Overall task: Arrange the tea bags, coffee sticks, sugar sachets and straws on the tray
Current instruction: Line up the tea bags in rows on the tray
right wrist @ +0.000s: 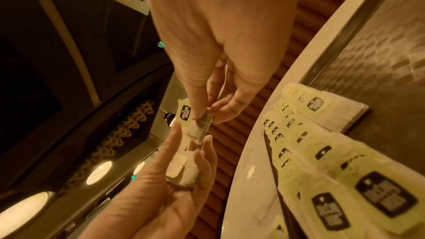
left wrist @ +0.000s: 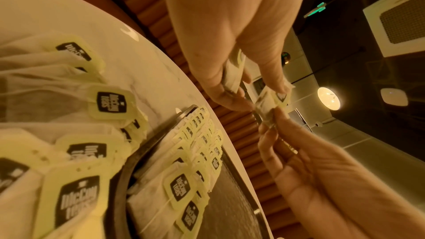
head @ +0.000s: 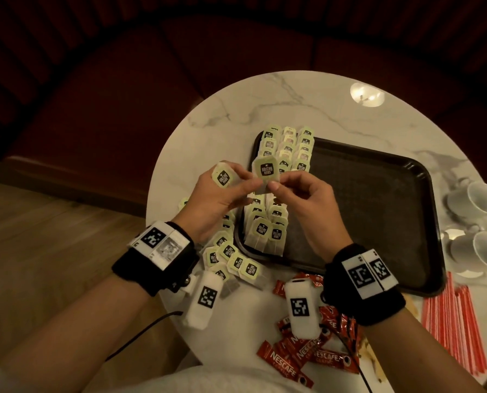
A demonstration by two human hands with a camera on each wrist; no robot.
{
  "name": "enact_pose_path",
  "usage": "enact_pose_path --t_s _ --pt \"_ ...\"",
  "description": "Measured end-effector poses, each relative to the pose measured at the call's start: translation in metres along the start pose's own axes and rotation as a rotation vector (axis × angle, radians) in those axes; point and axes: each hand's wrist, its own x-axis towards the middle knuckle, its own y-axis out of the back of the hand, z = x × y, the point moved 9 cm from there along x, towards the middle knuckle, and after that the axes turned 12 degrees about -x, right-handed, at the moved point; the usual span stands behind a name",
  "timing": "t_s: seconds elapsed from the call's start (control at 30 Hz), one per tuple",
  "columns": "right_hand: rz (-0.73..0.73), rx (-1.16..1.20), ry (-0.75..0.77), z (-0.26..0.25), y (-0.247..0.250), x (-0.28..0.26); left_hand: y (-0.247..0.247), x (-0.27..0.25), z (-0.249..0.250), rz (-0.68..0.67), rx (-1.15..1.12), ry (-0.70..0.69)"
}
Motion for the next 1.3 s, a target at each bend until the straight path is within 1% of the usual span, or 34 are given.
enact_pose_path --t_s 0.1,0.2,0.27,0.37,0.5,0.67,0.83,0.97,1.1,1.17,1.3 --pt "-0.014 0.009 -0.007 -0.001 -0.001 0.001 -0.004 -0.003 -0.002 -0.037 0.090 0.013" --pt "-0.027 -0.098 0.029 -0.006 0.001 0.004 -0.007 -0.004 0.000 -0.040 0.158 0.006" --pt "-0.052 -0.123 0.060 -0.012 0.002 0.007 -0.007 -0.003 0.002 -0.041 0.231 -0.012" --pt "-0.067 -0.138 0.093 -0.019 0.006 0.010 -0.011 -0.003 0.003 -0.086 0.309 -0.031" --pt "-0.070 -0.074 0.100 -0.018 0.014 0.009 -0.012 -0.002 -0.002 -0.091 0.340 -0.018" --pt "-0.085 -0.058 0.132 -0.017 0.021 0.004 -0.012 0.001 -0.005 -0.058 0.303 -0.056" --pt "-0.032 -0.061 0.124 -0.014 0.027 0.004 -0.019 0.002 -0.003 -0.055 0.320 -0.088" --pt "-0.073 -0.103 0.125 -0.012 0.022 0.003 -0.013 0.004 0.004 0.018 0.320 -0.155" --pt "-0.028 -0.078 0.115 -0.011 0.028 0.005 -0.011 0.002 -0.006 0.000 0.348 -0.073" --pt "-0.028 -0.076 0.116 -0.011 0.029 0.005 -0.011 0.002 -0.011 -0.011 0.357 -0.036" --pt "-0.056 -0.078 0.132 -0.013 0.025 0.003 -0.014 0.000 -0.012 -0.022 0.321 -0.032"
